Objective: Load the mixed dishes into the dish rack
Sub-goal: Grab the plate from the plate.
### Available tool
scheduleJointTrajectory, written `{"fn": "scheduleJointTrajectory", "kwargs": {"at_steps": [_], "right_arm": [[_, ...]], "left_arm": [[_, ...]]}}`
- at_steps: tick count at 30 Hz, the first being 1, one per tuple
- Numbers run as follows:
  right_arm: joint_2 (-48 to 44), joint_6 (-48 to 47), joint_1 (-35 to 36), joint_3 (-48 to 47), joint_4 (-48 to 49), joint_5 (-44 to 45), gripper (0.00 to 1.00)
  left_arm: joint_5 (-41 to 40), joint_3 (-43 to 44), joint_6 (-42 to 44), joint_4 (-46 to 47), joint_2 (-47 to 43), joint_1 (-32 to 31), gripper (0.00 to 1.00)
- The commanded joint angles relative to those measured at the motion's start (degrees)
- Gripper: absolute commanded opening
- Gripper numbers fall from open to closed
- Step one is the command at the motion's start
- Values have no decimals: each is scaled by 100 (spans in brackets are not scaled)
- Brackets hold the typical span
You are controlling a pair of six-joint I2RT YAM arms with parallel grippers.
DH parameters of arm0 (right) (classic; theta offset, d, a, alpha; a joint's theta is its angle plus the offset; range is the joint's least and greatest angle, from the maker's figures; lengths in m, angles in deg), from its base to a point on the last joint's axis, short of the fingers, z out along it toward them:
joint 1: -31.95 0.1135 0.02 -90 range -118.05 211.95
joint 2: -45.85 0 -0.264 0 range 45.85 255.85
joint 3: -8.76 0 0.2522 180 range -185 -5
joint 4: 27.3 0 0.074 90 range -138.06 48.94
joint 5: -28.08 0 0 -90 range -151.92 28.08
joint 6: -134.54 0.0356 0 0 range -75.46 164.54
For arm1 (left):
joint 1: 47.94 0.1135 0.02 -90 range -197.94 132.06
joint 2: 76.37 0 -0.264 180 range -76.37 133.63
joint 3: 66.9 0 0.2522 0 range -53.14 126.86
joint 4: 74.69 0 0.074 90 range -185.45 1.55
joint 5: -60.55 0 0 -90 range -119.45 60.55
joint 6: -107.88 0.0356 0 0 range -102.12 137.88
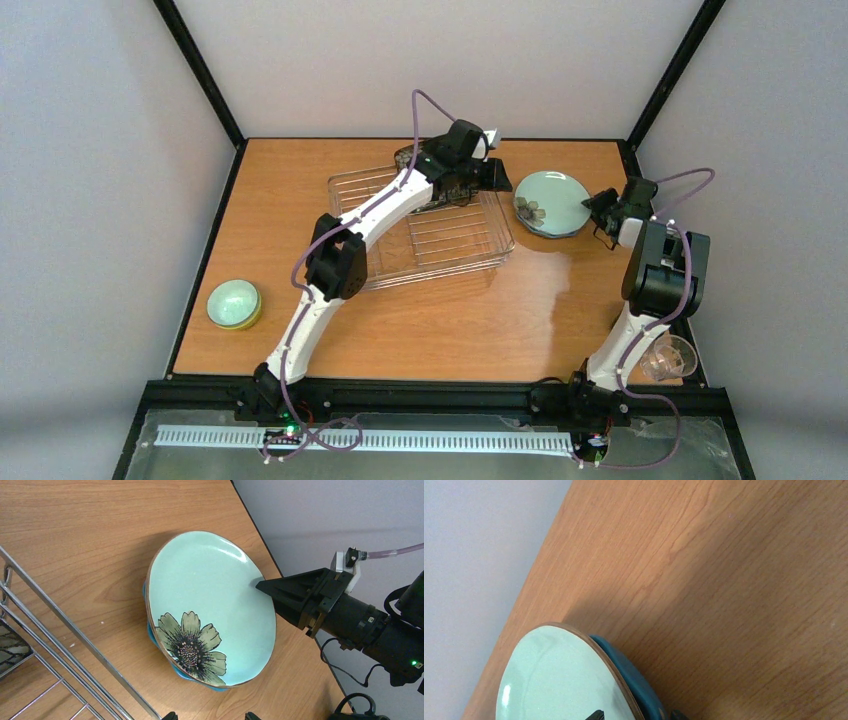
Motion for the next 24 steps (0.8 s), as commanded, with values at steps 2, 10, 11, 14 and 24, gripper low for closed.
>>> {"fn": "scheduleJointTrajectory", "kwargs": {"at_steps": [2, 10, 11, 14, 24], "right_arm": [[-75, -94, -86, -190, 7, -42, 75], [-38, -66, -91, -228, 129, -271, 61], [-36, -70, -92, -230, 158, -321, 58], [-12, -34, -91, -228, 213, -442, 51], [-15, -30, -92, -142, 254, -551, 30]], "left_arm": [[86, 69, 97, 93, 128, -53, 75], [79, 67, 94, 110, 136, -49, 75], [84, 69, 90, 111, 141, -44, 75], [88, 69, 77, 107, 159, -49, 75], [106, 53, 59, 94, 185, -49, 75]]}}
